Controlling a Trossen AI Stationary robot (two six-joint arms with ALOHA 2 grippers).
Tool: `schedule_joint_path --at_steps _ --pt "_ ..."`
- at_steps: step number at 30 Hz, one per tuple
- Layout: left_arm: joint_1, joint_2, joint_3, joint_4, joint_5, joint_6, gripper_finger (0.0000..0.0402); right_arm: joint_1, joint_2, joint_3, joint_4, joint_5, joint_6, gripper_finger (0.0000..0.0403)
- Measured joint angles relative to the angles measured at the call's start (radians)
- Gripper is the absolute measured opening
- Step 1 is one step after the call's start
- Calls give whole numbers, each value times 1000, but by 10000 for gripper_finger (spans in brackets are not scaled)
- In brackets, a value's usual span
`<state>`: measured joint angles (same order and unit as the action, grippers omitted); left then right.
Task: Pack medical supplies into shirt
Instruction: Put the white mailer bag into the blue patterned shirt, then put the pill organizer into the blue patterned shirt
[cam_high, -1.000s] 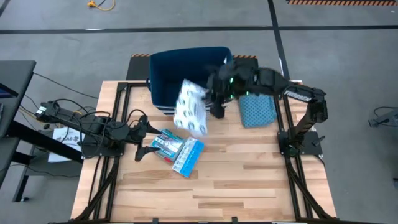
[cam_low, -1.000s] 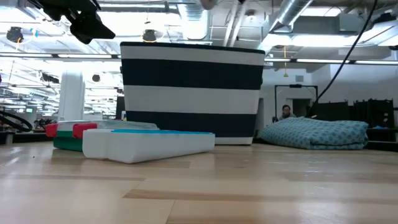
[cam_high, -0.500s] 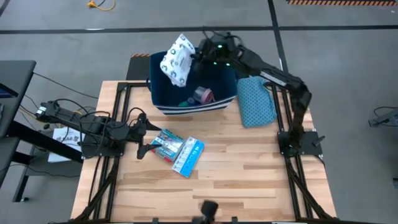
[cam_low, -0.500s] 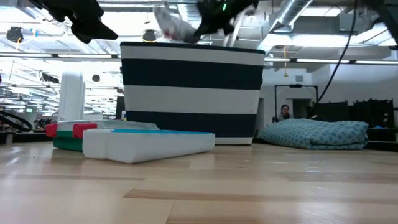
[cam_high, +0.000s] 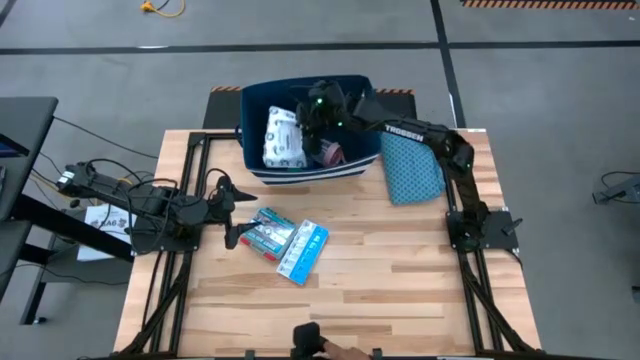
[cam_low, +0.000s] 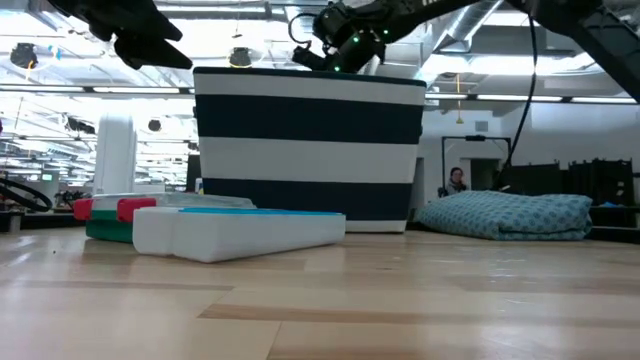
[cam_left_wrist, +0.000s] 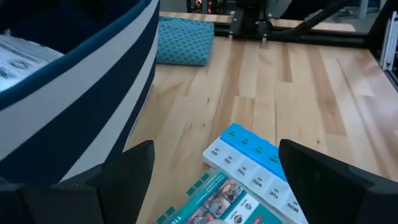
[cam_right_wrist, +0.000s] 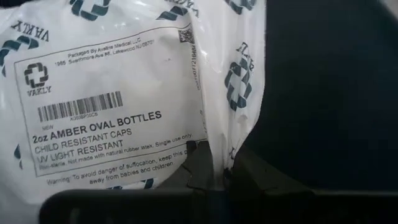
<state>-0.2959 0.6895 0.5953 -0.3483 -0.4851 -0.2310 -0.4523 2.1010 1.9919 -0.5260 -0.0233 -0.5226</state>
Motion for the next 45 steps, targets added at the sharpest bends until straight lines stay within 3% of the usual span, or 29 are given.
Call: schedule_joint_path --at_steps 5,16,20,26,30,35,37,40,45 --pt "0 0 0 3 2 0 334 38 0 0 20 28 -54 86" --pt "0 0 0 -15 15 4 334 60 -2 0 48 112 -62 247" --pt "0 0 0 -44 37 3 334 77 -14 21 53 249 -64 258" --pt "0 0 0 -67 86 2 334 137 -30 156 -38 596 -96 254" --pt "0 0 0 -63 103 0 334 202 -39 275 -157 793 -173 248" --pt "0 0 0 -59 121 0 334 293 -77 355 -400 915 -190 240" --pt "0 0 0 -60 141 0 334 326 -118 346 -533 905 -121 237" --pt "0 0 0 -70 178 7 334 379 -174 350 -681 818 135 231" --pt "0 -12 0 -85 256 57 334 430 -242 350 -850 417 713 219"
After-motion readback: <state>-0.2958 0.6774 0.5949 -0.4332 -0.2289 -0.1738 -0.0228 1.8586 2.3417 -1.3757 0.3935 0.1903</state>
